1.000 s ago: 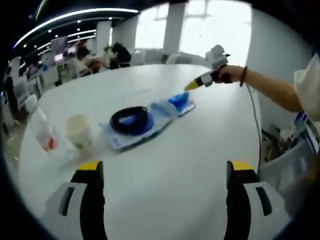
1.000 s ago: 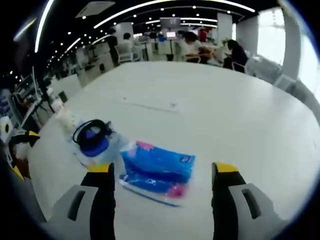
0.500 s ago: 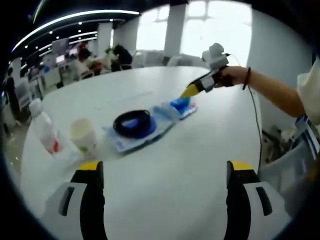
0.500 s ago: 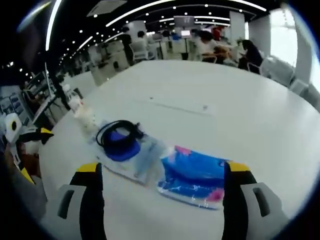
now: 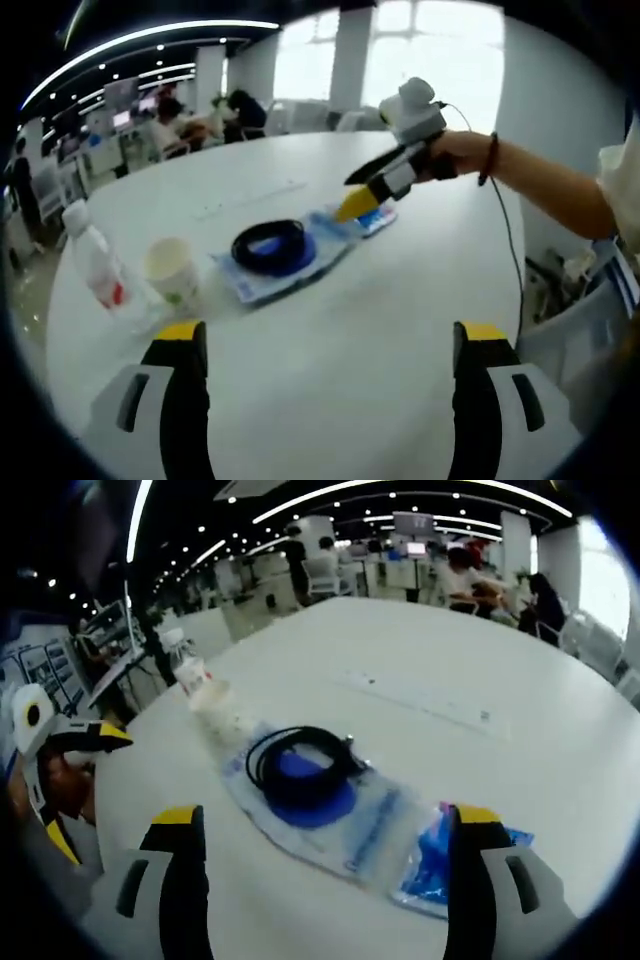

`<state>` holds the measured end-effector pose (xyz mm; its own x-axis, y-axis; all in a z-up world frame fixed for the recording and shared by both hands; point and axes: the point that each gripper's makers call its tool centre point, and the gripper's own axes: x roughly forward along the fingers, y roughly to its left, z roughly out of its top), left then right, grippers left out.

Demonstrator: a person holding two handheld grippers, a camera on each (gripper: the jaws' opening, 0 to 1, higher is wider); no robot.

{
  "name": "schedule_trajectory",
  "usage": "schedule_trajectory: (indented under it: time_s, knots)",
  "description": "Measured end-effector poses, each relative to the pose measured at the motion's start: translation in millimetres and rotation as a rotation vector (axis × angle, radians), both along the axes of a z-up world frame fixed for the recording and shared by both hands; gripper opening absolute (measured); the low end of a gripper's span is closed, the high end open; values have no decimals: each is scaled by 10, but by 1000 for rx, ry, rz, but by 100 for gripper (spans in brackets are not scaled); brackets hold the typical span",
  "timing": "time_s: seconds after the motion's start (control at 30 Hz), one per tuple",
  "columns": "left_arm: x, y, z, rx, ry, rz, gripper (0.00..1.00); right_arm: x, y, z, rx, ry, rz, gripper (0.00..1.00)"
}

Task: Arrange the tabletop items into an orderly group along one side of the table until the central work area is clear of visible clutter.

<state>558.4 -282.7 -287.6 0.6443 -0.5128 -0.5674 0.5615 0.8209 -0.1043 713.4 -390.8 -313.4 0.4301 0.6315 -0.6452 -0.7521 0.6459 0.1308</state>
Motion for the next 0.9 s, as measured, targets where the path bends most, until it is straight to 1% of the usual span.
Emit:
schedule_trajectory:
  time_s: [0.27,0.37,0.5,0.6,0.8,0.83,0.87,0.9]
  knots:
    - [3,55,3,4,3,11,100,0,307,-43,14,-9,75,99]
    - [7,90,0,9,7,22,100,-14,430,-67,17,-16,112,96]
    - [-3,123,-7,21,16,24,99,-28,591,-114,20,-22,150,94]
    - [-7,132,-1,18,19,28,99,-37,684,-160,15,-28,175,92]
    - [-2,186,23,18,17,41,99,-32,831,-283,-7,-31,213,84]
    - [-3,196,24,18,19,43,99,-32,855,-306,-13,-33,223,81]
    - [-5,207,26,20,22,47,99,-32,862,-314,-16,-35,227,76]
    - [-3,218,39,23,19,50,99,-23,876,-330,-33,-53,241,72]
